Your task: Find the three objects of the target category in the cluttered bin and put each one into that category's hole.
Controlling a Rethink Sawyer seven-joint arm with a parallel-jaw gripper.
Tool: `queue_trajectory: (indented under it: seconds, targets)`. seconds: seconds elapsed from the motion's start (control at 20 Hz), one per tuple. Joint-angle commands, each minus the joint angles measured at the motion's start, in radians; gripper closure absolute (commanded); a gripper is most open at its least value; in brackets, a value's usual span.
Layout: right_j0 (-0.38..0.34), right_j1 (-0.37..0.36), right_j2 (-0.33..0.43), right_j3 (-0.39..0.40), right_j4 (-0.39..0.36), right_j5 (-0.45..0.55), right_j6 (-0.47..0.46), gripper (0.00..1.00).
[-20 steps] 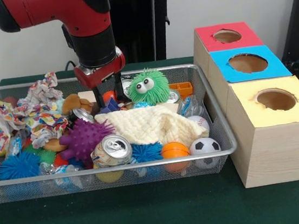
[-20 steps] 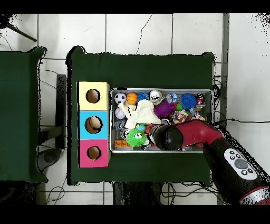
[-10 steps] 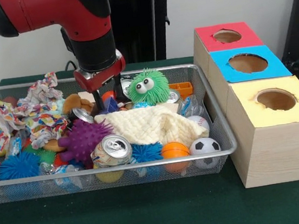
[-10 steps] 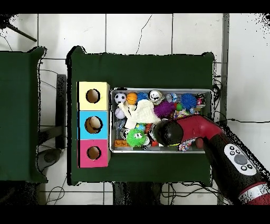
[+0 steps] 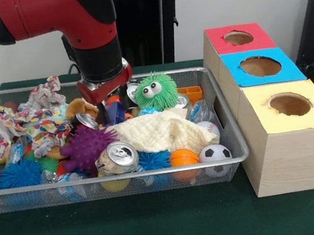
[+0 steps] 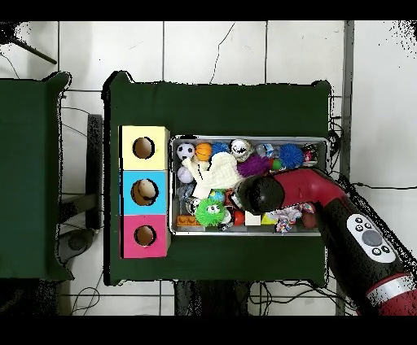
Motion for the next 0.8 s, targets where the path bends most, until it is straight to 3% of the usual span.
queue_trajectory:
  seconds: [0.05,0.8]
  targets:
    - [0.007,0.052,0.055,-0.143,-0.056,0.091,-0.375,0.0]
    - [0.033,0.071,0.046,-0.182,-0.044,0.097,-0.401,0.0]
